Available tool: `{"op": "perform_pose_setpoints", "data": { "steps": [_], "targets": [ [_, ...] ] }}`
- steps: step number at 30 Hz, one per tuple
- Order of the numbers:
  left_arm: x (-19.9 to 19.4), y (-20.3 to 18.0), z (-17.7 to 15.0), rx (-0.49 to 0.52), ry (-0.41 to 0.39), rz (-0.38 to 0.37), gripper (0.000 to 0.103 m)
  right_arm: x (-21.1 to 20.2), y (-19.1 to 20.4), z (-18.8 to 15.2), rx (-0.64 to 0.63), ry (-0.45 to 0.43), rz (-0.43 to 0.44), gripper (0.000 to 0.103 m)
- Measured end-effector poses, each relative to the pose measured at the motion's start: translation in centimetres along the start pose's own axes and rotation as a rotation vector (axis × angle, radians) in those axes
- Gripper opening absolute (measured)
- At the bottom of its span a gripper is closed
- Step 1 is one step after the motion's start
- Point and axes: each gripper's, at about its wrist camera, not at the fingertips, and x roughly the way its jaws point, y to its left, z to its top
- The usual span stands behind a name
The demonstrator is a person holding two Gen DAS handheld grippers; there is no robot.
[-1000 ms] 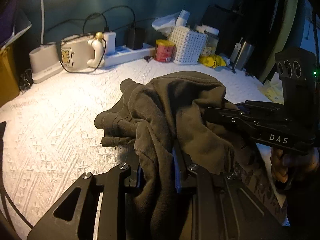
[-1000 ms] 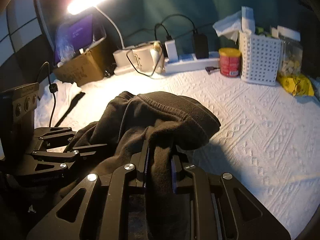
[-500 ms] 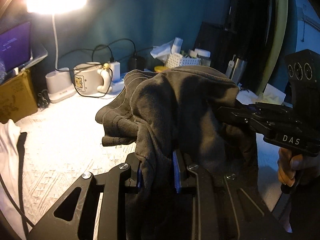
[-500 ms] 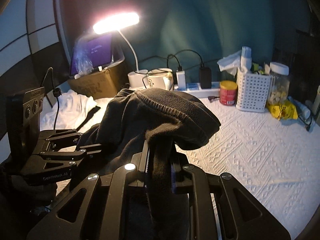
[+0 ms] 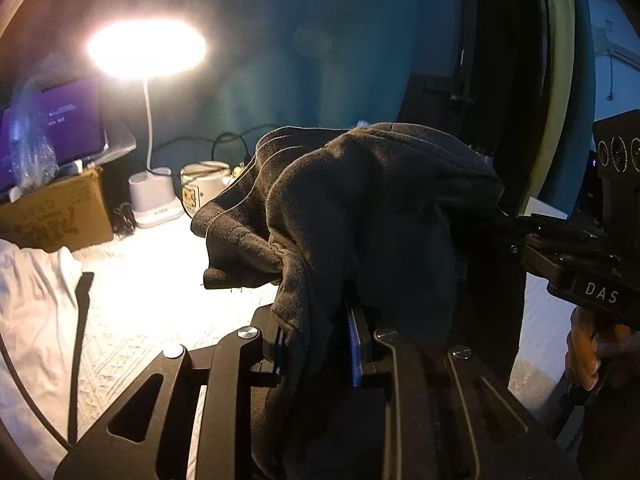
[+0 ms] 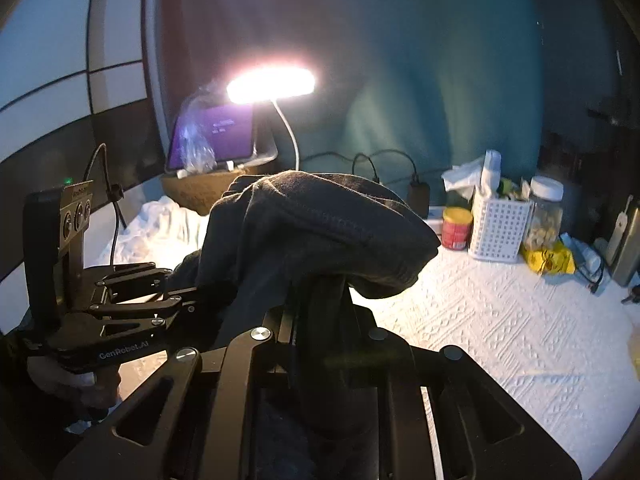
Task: Fold small clothes
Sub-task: 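Lift the shirt bundle up off the table with both tools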
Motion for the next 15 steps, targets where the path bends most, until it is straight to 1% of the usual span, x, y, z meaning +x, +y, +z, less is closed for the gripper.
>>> {"op": "perform_pose_setpoints", "data": {
  "steps": [15],
  "targets": [
    [-6.0, -0.7, 0.7, 0.017, -0.122, 0.003, 0.022, -4.9, 4.4, 2.3, -0.100, -0.094, -0.015, 0.017]
  ]
}}
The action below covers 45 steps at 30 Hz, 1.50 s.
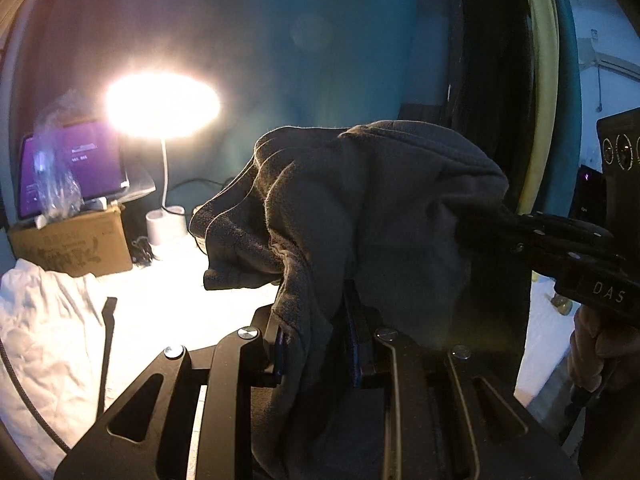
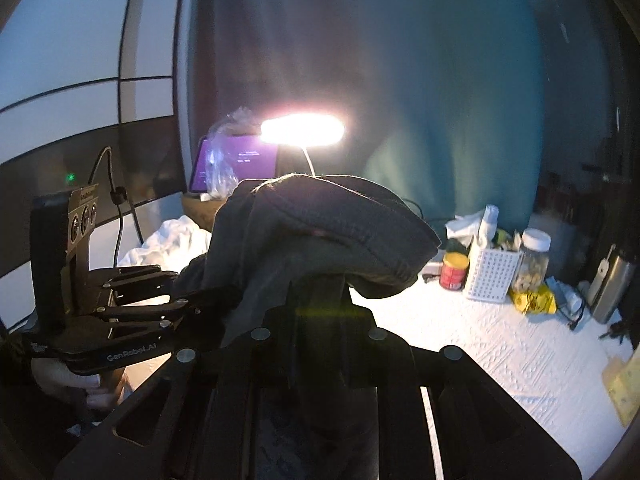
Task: Fold small clothes
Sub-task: 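Lift the shirt bundle up off the table with both tools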
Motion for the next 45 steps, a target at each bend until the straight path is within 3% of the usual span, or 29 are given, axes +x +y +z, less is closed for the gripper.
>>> {"op": "perform_pose_setpoints", "data": {
  "steps": [11, 25, 34, 45],
  "targets": [
    [-4.2, 0.9, 1.4, -0.014, -0.092, 0.023, 0.022, -1.9, 3.8, 3.0, -0.099, -0.084, 0.026, 0.017],
    [-10.0, 4.5, 1.8, -0.030, -0.185, 0.129, 0.022, -2.2, 10.5, 5.7, -0.207, -0.151, 0.124, 0.017],
    [-13.3, 6.6, 1.2, -0.028, -0.201, 0.232, 0.022, -0.9, 14.6, 6.4, -0.250, -0.157, 0.220, 0.017],
    [-12.7, 8.7, -0.2, -0.062, -0.141, 0.284, 0.022, 3.6, 15.8, 5.7, -0.231, -0.079, 0.263, 0.017]
  ]
}}
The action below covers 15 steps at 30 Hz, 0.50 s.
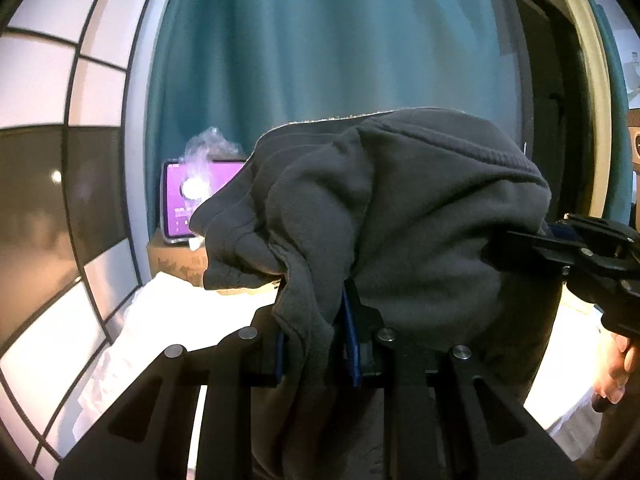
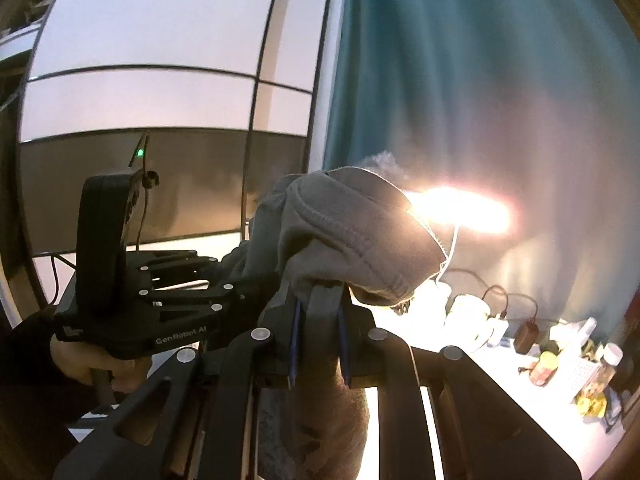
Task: Fold small clothes
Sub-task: 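Lift the shirt bundle up off the table with both tools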
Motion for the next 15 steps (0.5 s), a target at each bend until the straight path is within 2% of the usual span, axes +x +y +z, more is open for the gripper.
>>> {"op": "perform_pose_setpoints", "data": {
  "steps": [7, 15],
  "targets": [
    [3.1, 0.4, -0.5, -0.002, 0.056, -0.014, 0.022, 2.8, -2.1, -1.0, 0.047, 0.051, -0.016, 0.017],
    [7.5, 0.2, -0.8, 0.004, 0.118, -0.048, 0.022, 4.2, -5.7, -3.2, 0.111, 0.099, -0.052, 0.017]
  ]
}}
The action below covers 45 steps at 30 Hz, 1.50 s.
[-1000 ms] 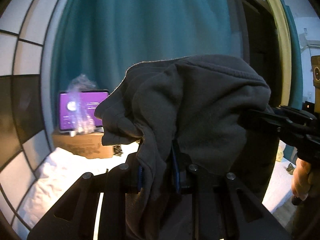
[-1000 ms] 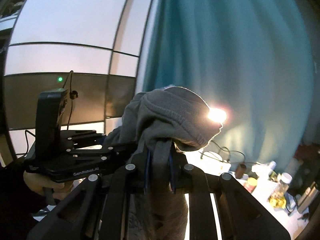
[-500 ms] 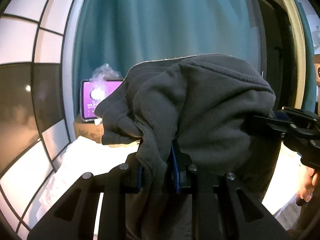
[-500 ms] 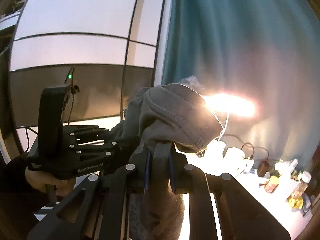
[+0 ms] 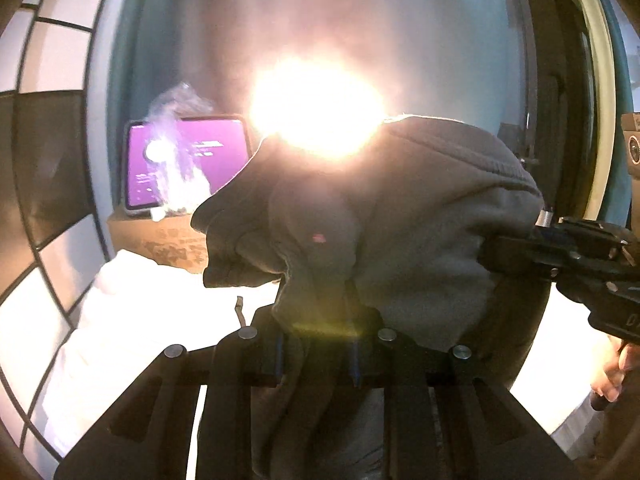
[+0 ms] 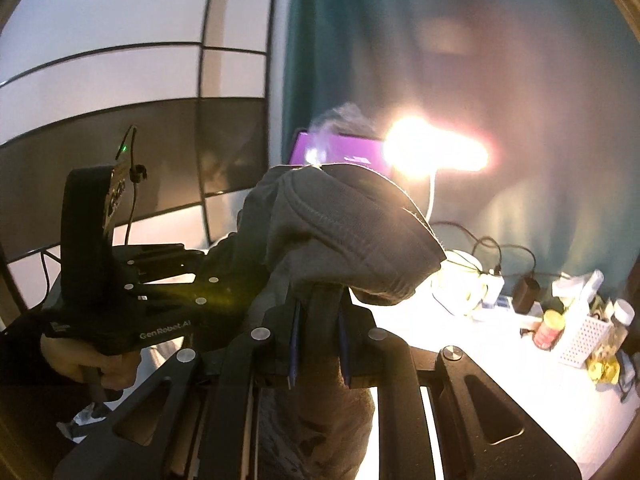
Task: Fold small clothes
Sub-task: 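Lift the shirt bundle up off the table with both tools, then lower the shirt bundle back onto the tablecloth with both tools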
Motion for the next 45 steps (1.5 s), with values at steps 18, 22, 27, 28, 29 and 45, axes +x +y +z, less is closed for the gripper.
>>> {"op": "perform_pose_setpoints", "data": {
  "steps": [18, 22, 27, 28, 29, 45],
  "targets": [
    [8.8, -0.1, -1.0, 0.010, 0.153, -0.029, 0.022, 6.0, -6.9, -3.2, 0.131, 0.111, -0.017, 0.017],
    [10.5, 0.1, -1.3, 0.007, 0.188, -0.027, 0.022, 7.7, -8.1, -3.9, 0.152, 0.136, -0.012, 0.017],
    [12.5, 0.5, -1.8, 0.002, 0.231, -0.023, 0.022, 9.8, -9.5, -4.7, 0.173, 0.166, -0.007, 0.017],
    [13.0, 0.6, -2.0, -0.001, 0.241, -0.023, 0.022, 10.2, -9.9, -4.9, 0.178, 0.174, -0.005, 0.017],
    [13.4, 0.7, -2.1, -0.004, 0.250, -0.023, 0.022, 10.7, -10.2, -5.1, 0.183, 0.181, -0.004, 0.017],
    [19.4, 1.9, -4.5, -0.012, 0.405, -0.015, 0.022, 17.6, -14.0, -9.0, 0.249, 0.299, 0.013, 0.017]
  ]
}}
